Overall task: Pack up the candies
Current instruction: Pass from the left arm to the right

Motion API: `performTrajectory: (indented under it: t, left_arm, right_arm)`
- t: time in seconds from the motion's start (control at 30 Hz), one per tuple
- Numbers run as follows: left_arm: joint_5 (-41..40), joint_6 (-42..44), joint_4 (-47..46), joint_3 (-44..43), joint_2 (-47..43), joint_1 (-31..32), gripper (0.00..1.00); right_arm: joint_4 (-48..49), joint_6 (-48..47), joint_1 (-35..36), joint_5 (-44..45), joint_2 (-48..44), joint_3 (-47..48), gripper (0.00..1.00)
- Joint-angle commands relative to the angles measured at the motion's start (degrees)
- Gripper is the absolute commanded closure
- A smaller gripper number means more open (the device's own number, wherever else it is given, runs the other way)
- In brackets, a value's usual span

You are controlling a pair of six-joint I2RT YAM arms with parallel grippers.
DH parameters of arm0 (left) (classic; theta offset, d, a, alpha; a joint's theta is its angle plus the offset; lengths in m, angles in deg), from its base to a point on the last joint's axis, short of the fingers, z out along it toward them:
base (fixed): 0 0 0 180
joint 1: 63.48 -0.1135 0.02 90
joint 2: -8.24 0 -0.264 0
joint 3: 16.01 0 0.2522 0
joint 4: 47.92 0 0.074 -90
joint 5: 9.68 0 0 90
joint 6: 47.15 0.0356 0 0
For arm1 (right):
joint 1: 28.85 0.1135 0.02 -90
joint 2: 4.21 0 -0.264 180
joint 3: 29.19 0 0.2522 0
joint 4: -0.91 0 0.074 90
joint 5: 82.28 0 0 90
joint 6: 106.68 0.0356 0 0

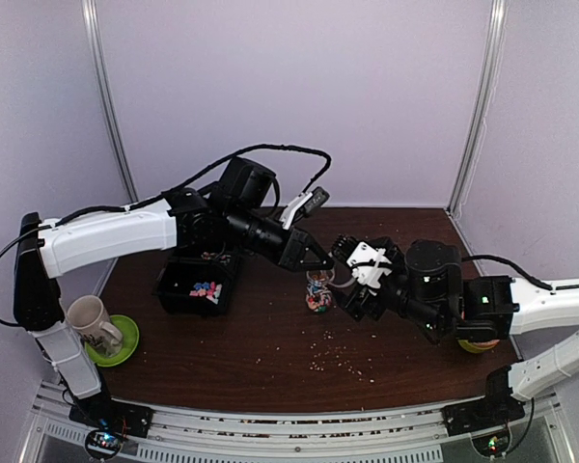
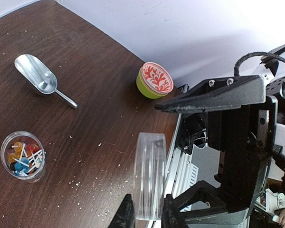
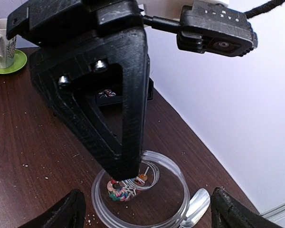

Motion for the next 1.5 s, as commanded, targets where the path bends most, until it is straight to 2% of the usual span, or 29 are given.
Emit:
performTrajectory:
  t: [0.0, 0.33, 0.77, 1.17, 1.33, 1.47]
  left_arm:
    - [1.5, -0.8, -3.2, -1.6, 0.5, -0.4, 0.90]
    - [2.0, -0.9, -3.3, -1.3, 0.1, -0.6, 0.89]
    - [1.8, -1.1, -3.6, -1.2, -0.1, -0.8, 0.89]
    - [2.3, -1.5, -4.3, -0.7, -0.1, -1.0, 0.88]
    - [2.7, -1.7, -4.6, -0.6, -0.2, -1.1, 0.81]
    - [2.6, -1.7, -4.6, -0.3, -0.4, -1.1, 0.69]
  right_arm:
    - [2.6, -0.7, 0.3, 2.6, -0.1, -0.7, 0.11]
    - [3.1, -1.1, 0.3, 1.6, 0.4, -0.6, 0.17]
    - [2.6, -0.9, 0.4, 0.7, 1.2, -0.1, 0.36]
    - [2.9, -0.9, 0.3, 2.4, 1.8, -0.1, 0.37]
    - [2.9, -0.8, 0.3, 2.7, 2.1, 0.0, 0.38]
    - [2.8, -0.6, 0.4, 2.8, 1.9, 0.1, 0.38]
